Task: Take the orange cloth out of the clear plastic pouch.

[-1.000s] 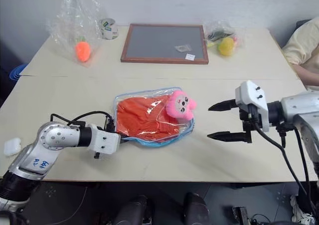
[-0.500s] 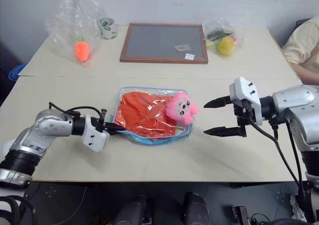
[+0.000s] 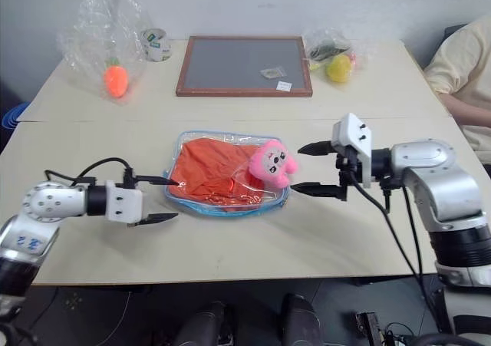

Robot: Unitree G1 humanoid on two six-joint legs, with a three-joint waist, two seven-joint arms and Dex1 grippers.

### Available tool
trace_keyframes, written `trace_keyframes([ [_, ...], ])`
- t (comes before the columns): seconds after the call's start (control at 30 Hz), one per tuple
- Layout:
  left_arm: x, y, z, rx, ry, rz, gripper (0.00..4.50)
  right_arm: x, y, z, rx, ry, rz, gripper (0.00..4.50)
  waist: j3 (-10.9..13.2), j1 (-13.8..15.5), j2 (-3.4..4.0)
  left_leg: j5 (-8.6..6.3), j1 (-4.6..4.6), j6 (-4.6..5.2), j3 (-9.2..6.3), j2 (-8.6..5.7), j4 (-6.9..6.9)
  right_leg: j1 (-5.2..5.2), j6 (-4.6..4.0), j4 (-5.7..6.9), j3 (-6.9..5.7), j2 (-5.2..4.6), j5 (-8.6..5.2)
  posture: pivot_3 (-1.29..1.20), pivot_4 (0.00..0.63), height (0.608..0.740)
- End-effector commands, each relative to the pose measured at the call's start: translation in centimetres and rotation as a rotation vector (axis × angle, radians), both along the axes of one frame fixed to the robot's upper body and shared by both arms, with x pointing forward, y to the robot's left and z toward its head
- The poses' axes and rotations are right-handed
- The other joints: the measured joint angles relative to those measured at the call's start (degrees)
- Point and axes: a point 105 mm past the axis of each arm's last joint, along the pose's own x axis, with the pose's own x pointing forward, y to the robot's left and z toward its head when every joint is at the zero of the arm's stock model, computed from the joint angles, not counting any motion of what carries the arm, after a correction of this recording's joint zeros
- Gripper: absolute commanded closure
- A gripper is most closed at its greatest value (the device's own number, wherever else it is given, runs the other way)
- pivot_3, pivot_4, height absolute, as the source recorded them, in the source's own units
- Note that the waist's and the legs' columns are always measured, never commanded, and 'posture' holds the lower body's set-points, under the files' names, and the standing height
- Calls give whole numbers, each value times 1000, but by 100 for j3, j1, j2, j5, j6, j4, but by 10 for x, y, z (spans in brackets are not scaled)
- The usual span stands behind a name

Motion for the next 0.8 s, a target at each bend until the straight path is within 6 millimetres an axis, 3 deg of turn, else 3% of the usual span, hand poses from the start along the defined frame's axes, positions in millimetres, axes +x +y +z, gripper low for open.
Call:
trace_keyframes([
  [0.03, -34, -15, 45, -251, 157, 50, 117, 13, 10, 2, 51, -17, -75, 0, 1, 6, 0, 0, 0, 0, 0, 0, 0, -1, 0, -1, 1, 0, 0, 0, 150, 740],
  [0.13, -52, -18, 59, -379, 237, 98, 117, 27, 21, -9, 104, 23, -130, 0, 1, 50, 2, 0, 2, -1, -5, -3, 3, 3, 0, 1, 2, -3, 0, 0, 150, 740],
  [0.3, -58, -19, 63, -414, 224, 176, 117, 40, 34, -30, 102, 95, -143, 0, 1, 52, 3, 1, 7, -1, -6, -11, 3, 9, 0, 4, 0, -4, -1, 0, 150, 740],
  [0.53, -55, -19, 64, -407, 186, 229, 51, 26, 41, -26, 130, 121, -36, 2359, 1, 27, 3, -2, 8, -7, 2, -7, -3, 5, -2, -3, 7, 14, -1, 0, 150, 740],
  [0.73, -52, -19, 64, -385, 172, 233, 51, -2, 37, -9, 153, 103, 141, 4421, 1, 31, 3, -12, 8, -25, 8, -2, -4, 1, -8, -12, 14, 42, -4, 0, 150, 740],
  [0.8, -49, -19, 64, -381, 168, 236, 51, -9, 36, -4, 153, 110, 192, 4470, 1, 32, 3, -12, 8, -26, 9, -2, -3, 1, -10, -12, 15, 44, -5, 0, 150, 740],
])
